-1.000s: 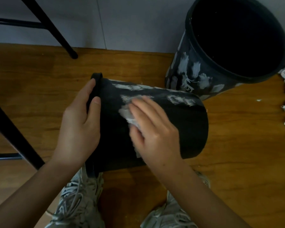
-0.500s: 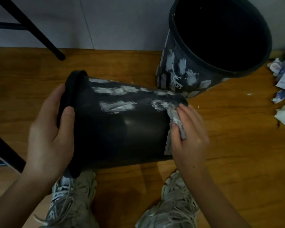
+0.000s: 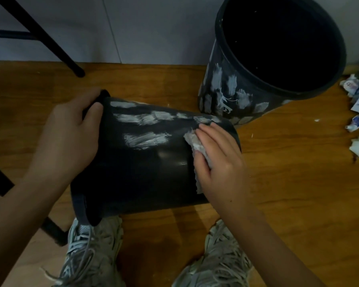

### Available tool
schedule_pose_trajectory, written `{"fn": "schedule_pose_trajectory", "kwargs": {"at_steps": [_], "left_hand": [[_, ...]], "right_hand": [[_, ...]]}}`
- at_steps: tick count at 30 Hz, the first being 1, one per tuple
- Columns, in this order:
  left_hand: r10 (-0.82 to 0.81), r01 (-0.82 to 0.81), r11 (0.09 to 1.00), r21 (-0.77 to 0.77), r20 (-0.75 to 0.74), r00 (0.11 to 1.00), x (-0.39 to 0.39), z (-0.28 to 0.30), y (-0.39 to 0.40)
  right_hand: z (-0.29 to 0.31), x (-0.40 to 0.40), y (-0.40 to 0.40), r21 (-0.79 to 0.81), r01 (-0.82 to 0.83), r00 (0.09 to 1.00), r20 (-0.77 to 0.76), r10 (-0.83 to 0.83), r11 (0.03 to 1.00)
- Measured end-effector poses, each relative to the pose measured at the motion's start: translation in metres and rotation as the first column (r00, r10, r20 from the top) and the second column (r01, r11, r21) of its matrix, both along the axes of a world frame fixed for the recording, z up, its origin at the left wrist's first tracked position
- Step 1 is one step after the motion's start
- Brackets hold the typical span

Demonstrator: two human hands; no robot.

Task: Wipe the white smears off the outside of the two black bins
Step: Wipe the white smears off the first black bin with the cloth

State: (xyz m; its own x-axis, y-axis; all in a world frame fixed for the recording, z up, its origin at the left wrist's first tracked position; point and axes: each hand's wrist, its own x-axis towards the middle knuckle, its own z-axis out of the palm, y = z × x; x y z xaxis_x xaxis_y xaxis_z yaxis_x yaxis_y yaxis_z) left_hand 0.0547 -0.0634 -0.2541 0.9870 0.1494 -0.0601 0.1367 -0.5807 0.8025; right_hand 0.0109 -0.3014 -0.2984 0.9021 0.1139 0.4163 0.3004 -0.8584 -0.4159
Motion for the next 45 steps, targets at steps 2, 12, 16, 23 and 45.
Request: {"fn": "schedule_pose_trajectory", "kwargs": {"at_steps": [2,12,16,23,45], "left_hand": [[0.068,-0.067,0.998,-0.015,0.006,0.998,-0.009,-0.004,-0.001],[0.095,-0.096,0.995,0.0,0.091,0.991,-0.034,-0.003,-0.006],[0.093,-0.091,0.996,-0.02,0.089,0.992,-0.032,-0.005,-0.003],[0.097,-0.094,0.994,-0.056,0.056,0.994,-0.027,-0.002,-0.005],[0.094,-0.091,0.993,-0.076,0.036,0.995,-0.021,-0.003,-0.005]], "right_hand": [[0.005,0.009,0.004,-0.007,0.014,0.999,-0.036,-0.014,1.0],[-0.007,-0.015,-0.013,0.055,0.129,0.992,0.0,-0.129,0.99],[0.0,-0.006,0.014,0.035,0.01,1.0,0.007,-0.01,0.999],[-0.019,-0.025,-0.008,0.043,-0.068,0.995,0.082,0.065,0.997],[-0.008,-0.014,0.002,0.045,-0.088,0.996,0.028,0.087,0.995]]}}
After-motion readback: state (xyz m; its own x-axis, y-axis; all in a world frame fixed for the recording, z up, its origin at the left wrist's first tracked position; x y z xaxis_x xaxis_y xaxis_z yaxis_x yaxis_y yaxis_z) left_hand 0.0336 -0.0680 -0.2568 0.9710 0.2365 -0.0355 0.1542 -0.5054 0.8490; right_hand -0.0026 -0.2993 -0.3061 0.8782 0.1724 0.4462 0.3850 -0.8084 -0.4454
